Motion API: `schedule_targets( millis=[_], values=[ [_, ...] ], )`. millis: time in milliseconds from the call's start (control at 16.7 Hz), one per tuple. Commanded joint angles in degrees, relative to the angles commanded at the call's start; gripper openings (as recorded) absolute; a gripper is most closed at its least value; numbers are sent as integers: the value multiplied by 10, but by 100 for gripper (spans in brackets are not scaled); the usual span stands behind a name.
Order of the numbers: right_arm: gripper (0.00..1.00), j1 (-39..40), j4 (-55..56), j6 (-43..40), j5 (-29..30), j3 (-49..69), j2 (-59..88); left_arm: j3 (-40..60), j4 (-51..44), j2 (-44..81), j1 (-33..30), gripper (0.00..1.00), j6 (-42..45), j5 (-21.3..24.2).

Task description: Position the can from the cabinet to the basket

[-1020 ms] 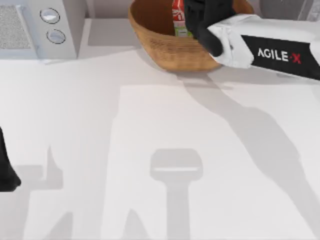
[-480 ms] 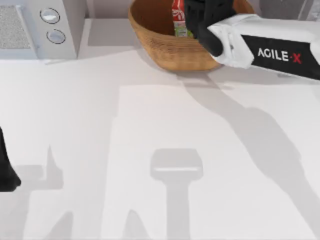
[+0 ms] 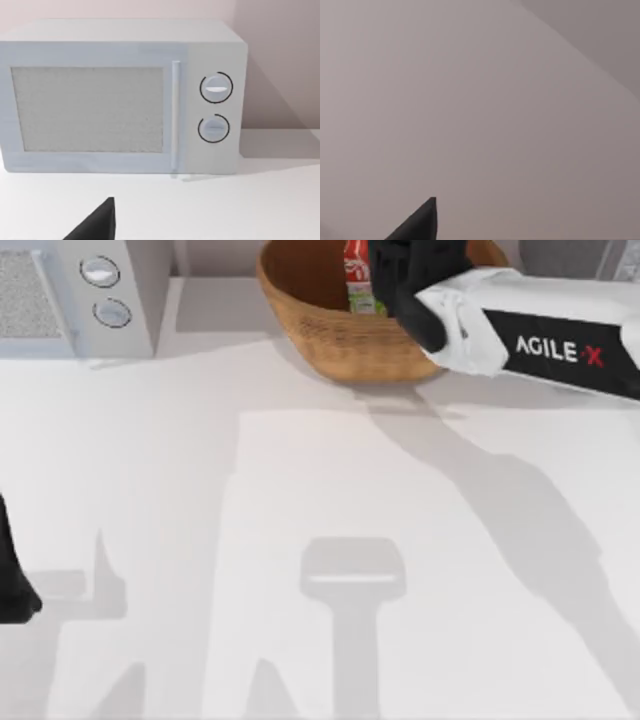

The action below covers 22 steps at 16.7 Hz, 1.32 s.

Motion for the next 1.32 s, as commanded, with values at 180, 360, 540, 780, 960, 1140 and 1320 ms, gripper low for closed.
schedule_targets(
  millis=[180,360,540,780,960,1140,1320],
  values=[
    [100,0,0,0,0,0,0,0,0,0,0,100,0,0],
    [100,0,0,0,0,0,0,0,0,0,0,100,0,0],
    [100,1,0,0,0,0,0,0,0,0,0,100,0,0],
    [100,-4,-9,0,-9,-25,-25,0,0,0,0,100,0,0],
    [100,-19,-26,0,-28,-80,-93,0,0,0,0,100,0,0],
    [100,-42,-51,-1,-55,-164,-203,0,0,0,0,100,0,0],
    [100,-73,-81,-3,-88,-267,-338,0,0,0,0,100,0,0]
  ],
)
